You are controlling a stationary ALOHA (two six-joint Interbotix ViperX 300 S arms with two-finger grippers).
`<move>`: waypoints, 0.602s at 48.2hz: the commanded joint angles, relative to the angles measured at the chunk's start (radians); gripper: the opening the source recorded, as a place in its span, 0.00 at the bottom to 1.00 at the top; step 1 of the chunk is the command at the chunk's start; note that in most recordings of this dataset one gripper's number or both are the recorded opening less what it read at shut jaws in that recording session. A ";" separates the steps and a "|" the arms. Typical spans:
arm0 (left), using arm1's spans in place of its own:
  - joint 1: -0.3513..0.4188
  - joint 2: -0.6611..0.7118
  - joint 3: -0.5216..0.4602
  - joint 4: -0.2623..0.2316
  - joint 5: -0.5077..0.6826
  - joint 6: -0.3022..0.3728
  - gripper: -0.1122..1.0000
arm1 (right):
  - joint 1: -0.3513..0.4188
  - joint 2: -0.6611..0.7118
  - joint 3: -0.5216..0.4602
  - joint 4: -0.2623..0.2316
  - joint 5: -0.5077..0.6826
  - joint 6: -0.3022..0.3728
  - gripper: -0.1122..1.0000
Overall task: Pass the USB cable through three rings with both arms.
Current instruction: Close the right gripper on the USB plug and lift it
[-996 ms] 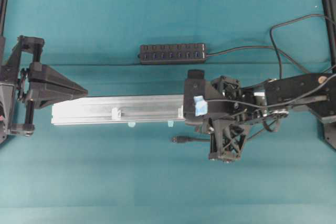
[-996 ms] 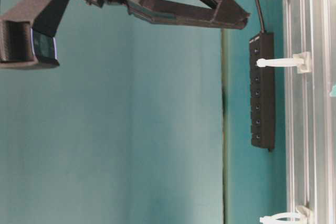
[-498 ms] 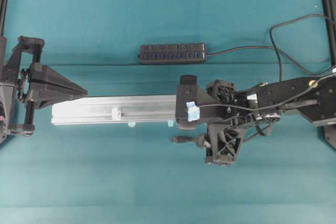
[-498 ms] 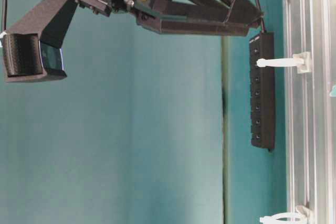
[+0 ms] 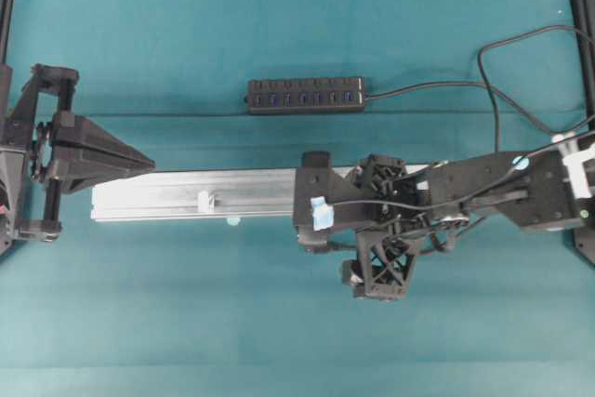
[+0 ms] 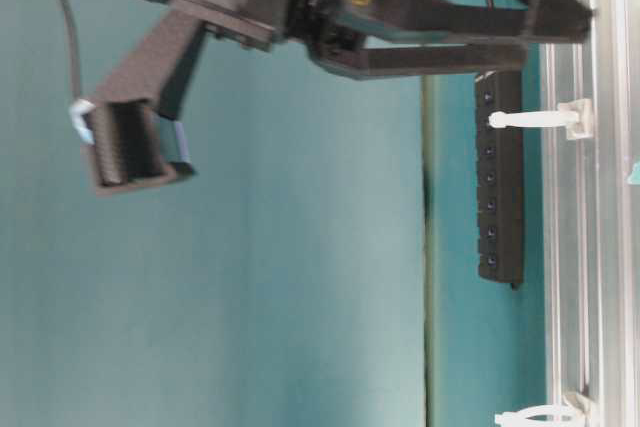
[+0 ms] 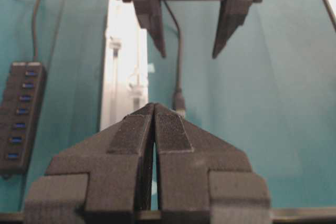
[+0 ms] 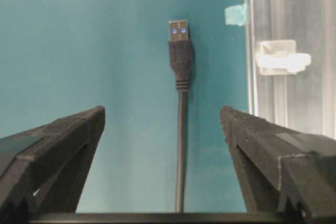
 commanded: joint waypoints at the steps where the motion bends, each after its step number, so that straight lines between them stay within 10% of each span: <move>1: -0.002 0.000 -0.028 0.002 -0.005 0.000 0.12 | 0.005 0.015 -0.026 -0.002 -0.003 0.009 0.94; 29: -0.002 0.014 -0.025 0.002 -0.005 0.000 0.12 | 0.002 0.155 -0.051 -0.026 -0.015 0.000 0.93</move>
